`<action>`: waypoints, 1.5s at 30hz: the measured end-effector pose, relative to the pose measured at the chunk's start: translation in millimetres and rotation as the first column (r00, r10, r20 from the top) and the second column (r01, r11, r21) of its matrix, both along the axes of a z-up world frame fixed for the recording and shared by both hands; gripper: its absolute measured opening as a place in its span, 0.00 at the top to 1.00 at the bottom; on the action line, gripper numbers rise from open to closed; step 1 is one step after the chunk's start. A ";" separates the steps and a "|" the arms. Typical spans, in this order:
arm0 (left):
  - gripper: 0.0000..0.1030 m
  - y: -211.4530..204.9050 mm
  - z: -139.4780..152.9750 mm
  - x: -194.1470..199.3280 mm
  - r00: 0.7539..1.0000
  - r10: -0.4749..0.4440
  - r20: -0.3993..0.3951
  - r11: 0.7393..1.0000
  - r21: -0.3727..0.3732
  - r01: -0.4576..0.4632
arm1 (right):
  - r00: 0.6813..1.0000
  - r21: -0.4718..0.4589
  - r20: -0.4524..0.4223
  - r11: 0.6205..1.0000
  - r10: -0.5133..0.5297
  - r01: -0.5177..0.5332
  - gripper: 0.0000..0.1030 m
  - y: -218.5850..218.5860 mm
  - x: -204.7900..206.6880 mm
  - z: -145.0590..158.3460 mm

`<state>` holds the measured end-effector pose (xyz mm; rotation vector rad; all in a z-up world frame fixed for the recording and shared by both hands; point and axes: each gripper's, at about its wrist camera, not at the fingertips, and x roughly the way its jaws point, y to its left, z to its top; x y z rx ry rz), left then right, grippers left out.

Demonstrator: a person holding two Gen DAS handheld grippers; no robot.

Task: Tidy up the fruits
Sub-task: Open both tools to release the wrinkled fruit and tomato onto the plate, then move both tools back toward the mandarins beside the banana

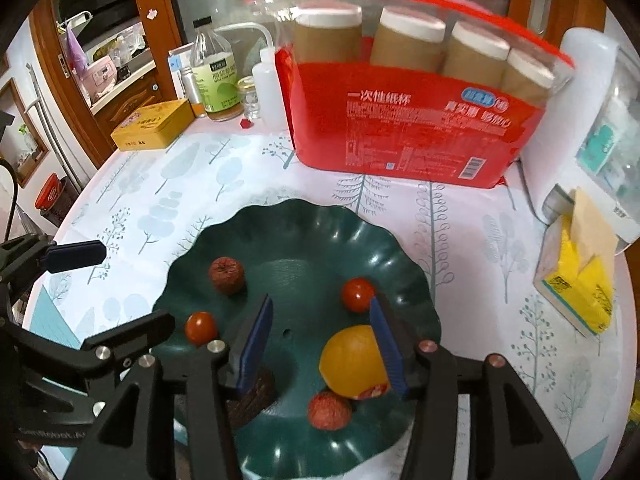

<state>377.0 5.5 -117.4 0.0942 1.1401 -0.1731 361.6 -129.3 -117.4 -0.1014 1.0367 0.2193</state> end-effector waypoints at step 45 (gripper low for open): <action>0.12 36.4 65.8 -188.3 0.952 -0.154 0.266 0.985 -0.041 0.170 | 0.968 0.096 0.189 0.985 -0.162 0.146 0.50 15.0 -225.2 67.2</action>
